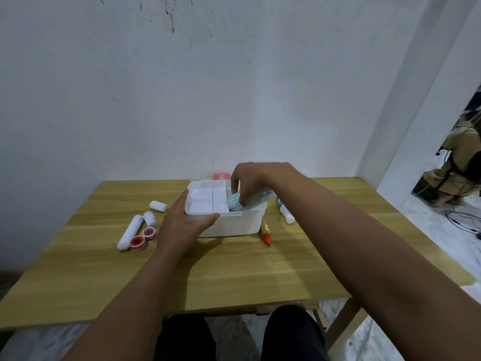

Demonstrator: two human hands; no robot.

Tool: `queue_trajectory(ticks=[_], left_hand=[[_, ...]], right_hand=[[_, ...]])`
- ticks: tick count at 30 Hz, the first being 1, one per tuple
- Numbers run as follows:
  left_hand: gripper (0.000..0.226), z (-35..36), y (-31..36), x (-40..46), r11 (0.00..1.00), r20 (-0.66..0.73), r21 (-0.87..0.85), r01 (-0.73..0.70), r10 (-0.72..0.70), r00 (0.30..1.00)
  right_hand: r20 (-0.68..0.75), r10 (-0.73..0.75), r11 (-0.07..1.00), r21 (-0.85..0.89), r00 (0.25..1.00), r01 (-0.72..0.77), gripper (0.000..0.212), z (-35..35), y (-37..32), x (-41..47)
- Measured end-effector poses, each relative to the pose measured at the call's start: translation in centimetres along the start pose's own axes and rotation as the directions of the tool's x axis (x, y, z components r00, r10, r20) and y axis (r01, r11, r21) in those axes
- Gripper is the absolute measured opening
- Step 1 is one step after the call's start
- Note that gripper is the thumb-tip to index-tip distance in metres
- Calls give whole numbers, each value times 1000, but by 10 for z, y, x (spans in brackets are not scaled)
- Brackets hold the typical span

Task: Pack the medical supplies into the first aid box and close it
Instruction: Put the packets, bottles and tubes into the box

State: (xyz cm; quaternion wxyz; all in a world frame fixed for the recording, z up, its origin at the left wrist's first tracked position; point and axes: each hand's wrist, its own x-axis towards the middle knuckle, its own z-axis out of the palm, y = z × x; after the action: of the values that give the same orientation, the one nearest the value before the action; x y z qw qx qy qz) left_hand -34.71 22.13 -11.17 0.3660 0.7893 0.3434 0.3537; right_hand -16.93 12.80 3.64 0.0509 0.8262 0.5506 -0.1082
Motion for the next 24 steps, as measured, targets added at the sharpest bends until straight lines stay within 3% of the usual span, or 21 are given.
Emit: queue_trajectory(ticks=[6, 11, 13, 16, 22, 24], left_hand=[[100, 0, 2, -2, 1000, -10, -4, -15, 15, 1000], [102, -1, 0, -1, 1000, -4, 11, 3, -3, 1000], [104, -1, -1, -1, 1000, 0, 16, 3, -3, 1000], [101, -1, 1, -1, 1000, -8, 16, -10, 10, 1000], [99, -1, 0, 0, 1000, -12, -11, -8, 8, 1000], [100, 0, 0, -1, 1000, -21, -11, -3, 2, 1000]], right_hand=[[52, 18, 998, 58, 999, -21, 39, 11, -2, 17], [56, 32, 999, -40, 998, -30, 39, 16, -3, 22], [53, 23, 999, -44, 998, -21, 29, 27, -4, 28], [23, -9, 996, 91, 1000, 7, 10, 40, -3, 36], [-46, -3, 959, 283, 999, 16, 54, 37, 11, 29], [-40, 6, 966, 260, 999, 5, 56, 29, 14, 26]])
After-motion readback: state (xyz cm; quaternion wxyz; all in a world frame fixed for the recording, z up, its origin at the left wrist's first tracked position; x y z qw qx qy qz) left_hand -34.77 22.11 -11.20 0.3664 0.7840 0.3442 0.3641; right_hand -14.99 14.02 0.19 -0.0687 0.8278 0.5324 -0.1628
